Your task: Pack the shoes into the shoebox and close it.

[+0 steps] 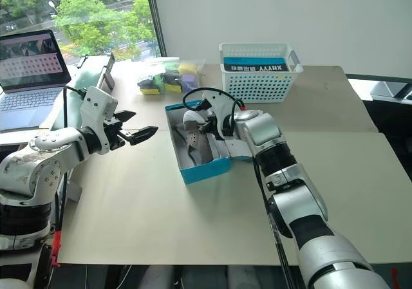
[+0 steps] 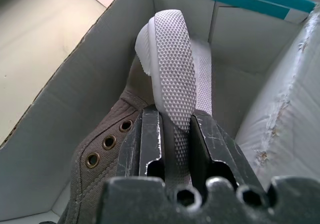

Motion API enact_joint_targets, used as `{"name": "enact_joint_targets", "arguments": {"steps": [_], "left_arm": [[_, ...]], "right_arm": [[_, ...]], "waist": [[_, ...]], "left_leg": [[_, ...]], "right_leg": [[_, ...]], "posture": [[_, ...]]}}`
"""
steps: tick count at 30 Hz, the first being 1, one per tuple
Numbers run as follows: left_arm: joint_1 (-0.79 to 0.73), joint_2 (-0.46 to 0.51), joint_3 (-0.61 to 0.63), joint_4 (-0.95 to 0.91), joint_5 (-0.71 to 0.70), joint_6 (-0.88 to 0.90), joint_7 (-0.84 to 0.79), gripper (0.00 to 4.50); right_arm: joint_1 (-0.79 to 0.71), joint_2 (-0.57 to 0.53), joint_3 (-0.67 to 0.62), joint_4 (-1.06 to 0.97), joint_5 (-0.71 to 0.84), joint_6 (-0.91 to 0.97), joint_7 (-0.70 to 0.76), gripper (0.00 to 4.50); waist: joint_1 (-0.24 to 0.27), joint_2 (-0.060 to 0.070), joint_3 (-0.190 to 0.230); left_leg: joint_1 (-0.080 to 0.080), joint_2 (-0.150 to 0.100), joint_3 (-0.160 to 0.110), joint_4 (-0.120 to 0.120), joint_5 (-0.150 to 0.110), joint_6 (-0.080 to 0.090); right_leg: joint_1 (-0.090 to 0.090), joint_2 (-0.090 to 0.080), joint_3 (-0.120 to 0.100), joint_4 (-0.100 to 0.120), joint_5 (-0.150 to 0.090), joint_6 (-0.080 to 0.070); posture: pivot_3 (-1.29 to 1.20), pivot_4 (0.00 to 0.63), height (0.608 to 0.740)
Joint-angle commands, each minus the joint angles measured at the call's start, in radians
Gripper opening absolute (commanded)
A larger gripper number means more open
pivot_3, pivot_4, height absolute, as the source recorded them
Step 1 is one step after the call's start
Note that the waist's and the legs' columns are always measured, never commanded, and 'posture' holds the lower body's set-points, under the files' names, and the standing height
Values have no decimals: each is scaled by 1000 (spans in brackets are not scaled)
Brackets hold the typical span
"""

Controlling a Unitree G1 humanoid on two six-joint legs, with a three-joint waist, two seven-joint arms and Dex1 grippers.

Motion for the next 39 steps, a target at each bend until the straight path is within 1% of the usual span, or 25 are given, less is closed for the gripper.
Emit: {"name": "enact_joint_targets", "arguments": {"steps": [1,5,7,8,9,12,14,16,17,21,26,30,32,36,38,39], "left_arm": [[-14,-3,26,-38,0,-5,7,4457],[-10,1,6,-55,5,-5,1,4457],[-8,3,-3,-61,10,-7,-2,4500],[-9,4,-4,-61,11,-7,-4,4500],[-8,10,-14,-62,18,-10,-8,4500],[-6,12,-31,-67,24,-12,-17,4500],[-7,7,-36,-66,23,-12,-19,4500],[-9,5,-42,-64,24,-14,-22,4500],[-10,5,-45,-62,25,-16,-24,4500],[-13,1,-50,-56,28,-20,-33,4500],[-21,-1,-56,-42,33,-29,-49,4500],[-26,-3,-56,-27,38,-37,-59,4500],[-31,-7,-59,-19,42,-41,-63,4500],[-37,-11,-65,-9,49,-50,-73,4500],[-40,-10,-66,-5,52,-53,-80,4500],[-42,-7,-65,-3,54,-52,-85,4500]], "right_arm": [[-1,28,36,108,-92,-89,-4,330],[-2,76,103,163,-170,-159,19,330],[-1,86,139,168,-211,-183,39,1270],[-2,89,143,172,-222,-189,45,1480],[1,92,164,172,-246,-200,59,1893],[11,89,224,139,-312,-218,89,2880],[14,78,242,112,-345,-226,93,3603],[17,66,248,84,-372,-226,94,4246],[16,59,248,68,-384,-224,94,4474],[15,36,221,-17,-382,-172,139,4474],[-17,-20,98,-193,-319,-48,168,4474],[-54,-39,13,-294,-272,54,174,4474],[-78,-48,-20,-324,-257,88,172,4474],[-86,-63,-36,-348,-249,111,167,4474],[-79,-70,-45,-361,-236,117,170,3940],[-67,-77,-42,-373,-227,123,180,3746]], "waist": [[0,0,0],[0,0,0],[1,0,0],[2,0,0],[2,0,0],[0,0,0],[0,0,0],[1,0,0],[1,0,0],[3,0,0],[4,0,0],[4,0,0],[-2,0,0],[-1,0,0],[1,0,0],[2,0,0]], "left_leg": [[1,0,0,0,0,0],[3,0,0,1,0,0],[4,0,0,1,0,-1],[4,0,0,1,1,-1],[5,0,0,1,1,-1],[5,0,0,1,1,-1],[6,0,0,1,1,-1],[6,0,0,1,1,-1],[6,0,0,2,1,-1],[6,0,-1,2,1,-2],[1,0,-1,2,1,-2],[0,0,-1,2,1,-1],[0,0,-1,2,1,-1],[0,0,-1,2,1,-1],[0,0,-1,2,1,-1],[0,0,-1,2,1,-1]], "right_leg": [[1,0,0,0,0,0],[3,0,0,2,0,0],[3,0,0,3,0,0],[3,0,0,4,0,0],[3,0,0,4,0,0],[4,0,0,5,0,0],[4,0,0,5,0,0],[3,0,0,5,0,0],[3,0,0,6,0,0],[4,0,0,6,0,0],[0,0,0,5,0,0],[-1,0,0,5,0,0],[-1,0,0,5,0,0],[-1,1,0,5,0,0],[-1,0,0,5,0,0],[-1,0,0,5,0,0]], "posture": [[0,150,740],[0,150,740],[0,150,740],[0,150,740],[0,150,740],[0,150,740],[0,150,740],[0,150,740],[0,150,740],[0,150,740],[0,150,740],[0,150,740],[0,150,740],[0,150,740],[0,150,740],[0,150,740]]}}
